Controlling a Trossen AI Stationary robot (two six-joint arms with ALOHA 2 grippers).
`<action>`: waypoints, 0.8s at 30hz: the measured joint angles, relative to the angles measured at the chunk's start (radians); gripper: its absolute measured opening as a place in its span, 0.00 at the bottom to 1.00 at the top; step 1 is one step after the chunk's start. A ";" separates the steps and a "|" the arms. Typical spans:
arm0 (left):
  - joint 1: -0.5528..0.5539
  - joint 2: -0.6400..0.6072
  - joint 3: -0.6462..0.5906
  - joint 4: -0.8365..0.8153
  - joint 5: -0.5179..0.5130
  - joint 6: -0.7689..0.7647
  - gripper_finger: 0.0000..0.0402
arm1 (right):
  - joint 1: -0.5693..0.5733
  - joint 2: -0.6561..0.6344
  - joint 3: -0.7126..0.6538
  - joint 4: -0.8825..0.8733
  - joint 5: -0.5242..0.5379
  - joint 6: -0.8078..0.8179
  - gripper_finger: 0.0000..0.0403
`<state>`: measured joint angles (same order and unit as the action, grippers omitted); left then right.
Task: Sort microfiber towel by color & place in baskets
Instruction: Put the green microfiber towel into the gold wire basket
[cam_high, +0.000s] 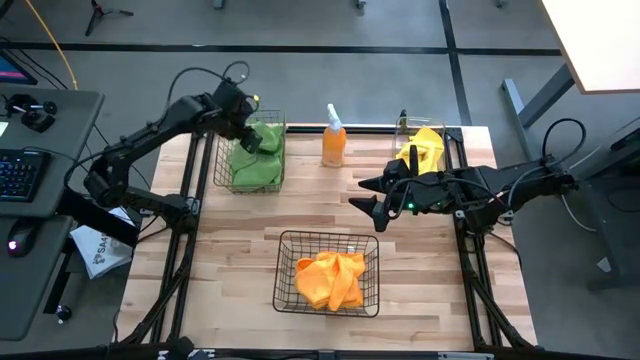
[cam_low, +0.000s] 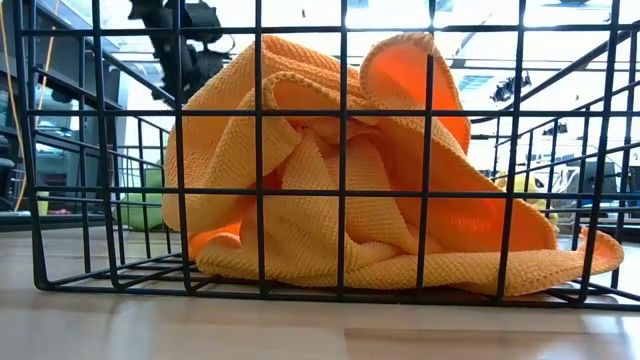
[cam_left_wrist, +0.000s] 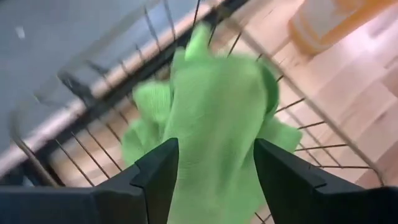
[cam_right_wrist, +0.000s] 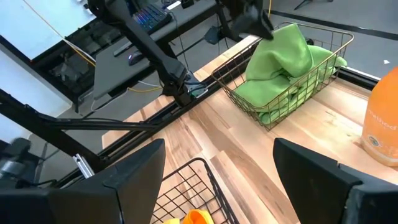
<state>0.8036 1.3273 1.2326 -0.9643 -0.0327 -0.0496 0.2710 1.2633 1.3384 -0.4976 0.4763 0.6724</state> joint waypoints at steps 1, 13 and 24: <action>-0.003 -0.001 0.025 -0.007 0.002 0.035 0.49 | 0.000 0.000 0.000 0.000 0.000 0.000 0.73; -0.092 0.110 0.029 -0.046 -0.228 0.517 0.07 | -0.003 0.000 0.000 0.000 0.000 0.000 0.73; -0.052 0.373 -0.054 0.032 -0.111 0.496 0.00 | -0.003 0.000 0.000 0.000 0.001 0.043 0.73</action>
<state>0.7513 1.7004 1.1781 -0.9323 -0.1437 0.4460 0.2684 1.2633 1.3384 -0.4976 0.4772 0.7152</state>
